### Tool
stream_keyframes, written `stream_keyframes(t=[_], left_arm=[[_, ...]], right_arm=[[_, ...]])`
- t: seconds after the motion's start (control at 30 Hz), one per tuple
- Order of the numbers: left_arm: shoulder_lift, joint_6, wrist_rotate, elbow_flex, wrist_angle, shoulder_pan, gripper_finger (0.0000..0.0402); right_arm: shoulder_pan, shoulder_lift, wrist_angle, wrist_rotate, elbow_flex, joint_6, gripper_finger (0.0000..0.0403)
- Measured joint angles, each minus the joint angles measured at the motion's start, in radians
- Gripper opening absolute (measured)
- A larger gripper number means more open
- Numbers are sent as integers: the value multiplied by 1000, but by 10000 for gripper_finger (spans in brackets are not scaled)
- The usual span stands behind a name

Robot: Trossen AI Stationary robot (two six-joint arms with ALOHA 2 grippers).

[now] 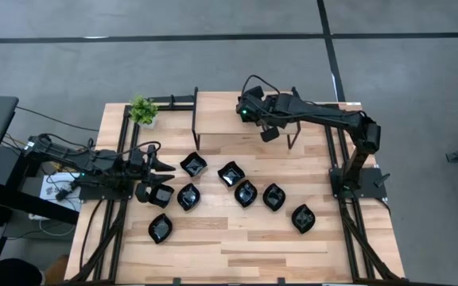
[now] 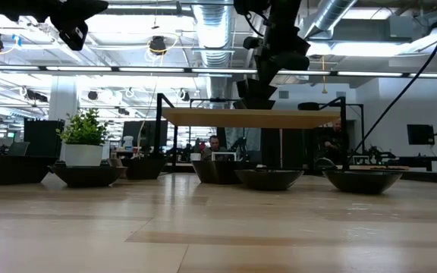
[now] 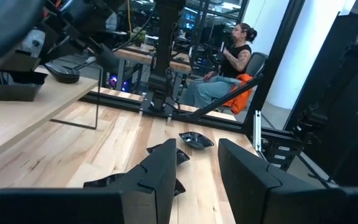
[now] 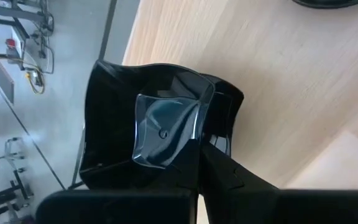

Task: Pick & Place Mini shaped plates
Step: Stack the black plate on top of the black plate on the shelf

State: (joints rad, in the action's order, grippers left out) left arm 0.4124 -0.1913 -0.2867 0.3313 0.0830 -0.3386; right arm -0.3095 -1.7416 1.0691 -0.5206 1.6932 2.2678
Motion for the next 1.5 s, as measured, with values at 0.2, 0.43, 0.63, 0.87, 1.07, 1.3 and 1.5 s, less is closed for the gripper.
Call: stream_keyframes(t=[0.2,0.43,0.63,0.87,1.07,1.3,1.5], left_arm=[[0,0,0,0,1,0,121],[0,0,0,0,6,0,121],[0,0,0,0,12,0,121],[0,0,0,0,15,0,121],[0,0,0,0,22,0,121],[0,0,0,0,23,0,121],[0,0,0,0,30,0,121]], right_arm=[[1,0,13,25,0,-23,0],[1,0,31,25,0,-26,0],[0,0,31,26,0,-26,0],[-1,0,31,52,0,-50,0],[-1,0,32,39,0,-52,0],[-8,0,32,40,0,-52,0],[-8,-1,27,47,0,-52,9]])
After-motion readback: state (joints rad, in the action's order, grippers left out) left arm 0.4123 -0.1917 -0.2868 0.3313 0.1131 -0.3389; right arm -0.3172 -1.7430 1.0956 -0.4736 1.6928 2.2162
